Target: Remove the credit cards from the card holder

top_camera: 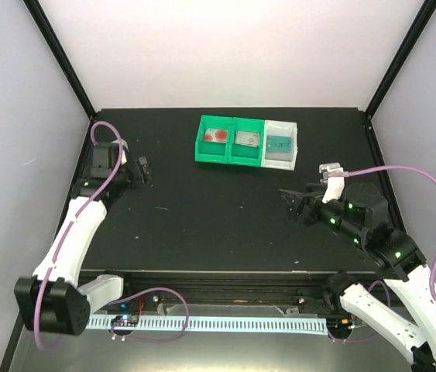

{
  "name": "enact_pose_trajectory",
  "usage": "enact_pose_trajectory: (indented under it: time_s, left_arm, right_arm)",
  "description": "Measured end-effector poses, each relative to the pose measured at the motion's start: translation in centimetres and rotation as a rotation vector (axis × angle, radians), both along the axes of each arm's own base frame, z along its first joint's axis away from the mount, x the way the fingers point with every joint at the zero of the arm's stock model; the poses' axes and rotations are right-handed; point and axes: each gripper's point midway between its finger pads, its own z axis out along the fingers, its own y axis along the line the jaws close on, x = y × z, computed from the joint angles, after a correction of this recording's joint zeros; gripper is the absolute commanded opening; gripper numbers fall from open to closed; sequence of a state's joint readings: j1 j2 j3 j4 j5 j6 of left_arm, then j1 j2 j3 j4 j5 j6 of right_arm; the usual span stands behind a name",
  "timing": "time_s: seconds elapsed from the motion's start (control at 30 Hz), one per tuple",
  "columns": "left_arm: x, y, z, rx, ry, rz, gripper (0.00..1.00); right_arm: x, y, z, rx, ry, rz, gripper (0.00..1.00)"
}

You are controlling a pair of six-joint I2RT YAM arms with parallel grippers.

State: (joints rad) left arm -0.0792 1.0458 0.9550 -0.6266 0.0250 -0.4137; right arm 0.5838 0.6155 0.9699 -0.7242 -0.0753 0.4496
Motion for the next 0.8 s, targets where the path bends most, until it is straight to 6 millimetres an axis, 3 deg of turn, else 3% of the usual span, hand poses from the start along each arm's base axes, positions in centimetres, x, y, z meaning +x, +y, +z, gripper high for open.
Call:
enact_pose_trajectory:
  time_s: [0.13,0.23,0.37,0.47,0.8]
  left_arm:
    - [3.2,1.6,-2.0,-0.005,0.038,0.071,0.85]
    - [5.5,4.0,-3.7,-0.016,0.046,0.153,0.82]
    - [7.5,7.4,-7.2,-0.041,0.106,0.263,0.76]
    - [8.9,8.9,-9.9,-0.063,0.164,0.301,0.76]
    - [12.0,10.1,-15.0,-0.120,0.259,0.295,0.72]
  right_arm:
    - [0.1,0.3,-0.3,-0.018,0.006,0.013,1.00]
    - [0.1,0.2,-0.3,-0.021,-0.001,0.014,1.00]
    - [-0.1,0.0,-0.1,-0.016,-0.008,0.014,1.00]
    - [-0.5,-0.2,0.2,-0.006,-0.017,0.013,1.00]
    - [-1.4,-0.1,1.1,0.072,-0.009,0.023,1.00]
